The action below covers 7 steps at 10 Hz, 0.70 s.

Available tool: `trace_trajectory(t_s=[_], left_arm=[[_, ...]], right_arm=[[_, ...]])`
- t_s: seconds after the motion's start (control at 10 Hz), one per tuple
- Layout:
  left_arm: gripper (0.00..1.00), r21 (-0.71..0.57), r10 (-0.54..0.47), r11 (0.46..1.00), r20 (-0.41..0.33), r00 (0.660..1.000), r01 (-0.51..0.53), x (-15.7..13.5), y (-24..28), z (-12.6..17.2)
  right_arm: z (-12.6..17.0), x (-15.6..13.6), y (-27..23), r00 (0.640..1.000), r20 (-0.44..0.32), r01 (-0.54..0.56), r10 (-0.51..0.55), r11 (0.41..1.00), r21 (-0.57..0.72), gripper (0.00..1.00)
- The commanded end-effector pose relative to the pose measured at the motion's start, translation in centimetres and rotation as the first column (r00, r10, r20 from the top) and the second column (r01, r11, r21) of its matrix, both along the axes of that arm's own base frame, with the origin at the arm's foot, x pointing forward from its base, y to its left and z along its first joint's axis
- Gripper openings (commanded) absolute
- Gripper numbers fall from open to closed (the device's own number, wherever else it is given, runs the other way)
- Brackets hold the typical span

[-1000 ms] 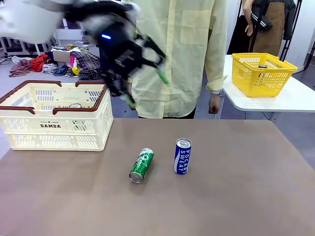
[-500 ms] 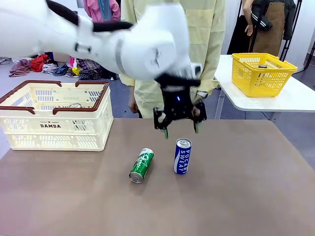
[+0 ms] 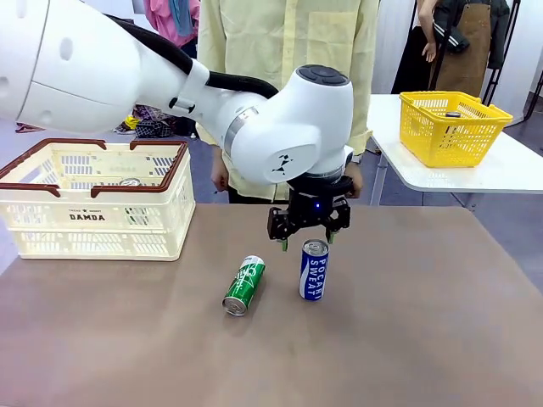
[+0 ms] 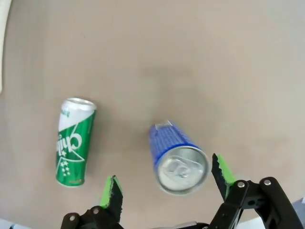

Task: Place the drinks into the Shopping basket.
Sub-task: Pick up one drink and place it into the Shopping basket.

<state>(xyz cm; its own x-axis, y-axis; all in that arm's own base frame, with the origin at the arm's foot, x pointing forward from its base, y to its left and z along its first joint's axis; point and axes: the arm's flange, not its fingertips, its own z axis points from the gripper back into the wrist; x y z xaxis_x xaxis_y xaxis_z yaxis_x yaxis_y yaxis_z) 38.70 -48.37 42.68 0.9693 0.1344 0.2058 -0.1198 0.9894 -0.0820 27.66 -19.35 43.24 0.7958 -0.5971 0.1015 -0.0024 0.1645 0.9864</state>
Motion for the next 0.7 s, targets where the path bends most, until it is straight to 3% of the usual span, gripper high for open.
trace_trajectory(t_s=[0.0, 0.3, 0.6], left_arm=[[1.0, -0.005, -0.017, 1.0, -0.027, 0.999, 0.017, -0.4, 0.6, 0.7], [1.0, -0.014, -0.015, 1.0, -0.017, 1.0, 0.014, -0.3, -0.1, 0.5], [1.0, 0.011, -0.141, 0.99, -0.072, 0.987, 0.143, 1.6, -2.0, -1.0]], right_arm=[[0.2, 0.4, -0.1, 1.0, 0.029, 0.006, -0.006, 1.0, 0.006, 1.0], [0.2, 0.4, -0.1, 1.0, 0.029, 0.006, -0.006, 1.0, 0.006, 1.0], [0.2, 0.4, -0.1, 1.0, 0.029, 0.006, -0.006, 1.0, 0.006, 1.0]])
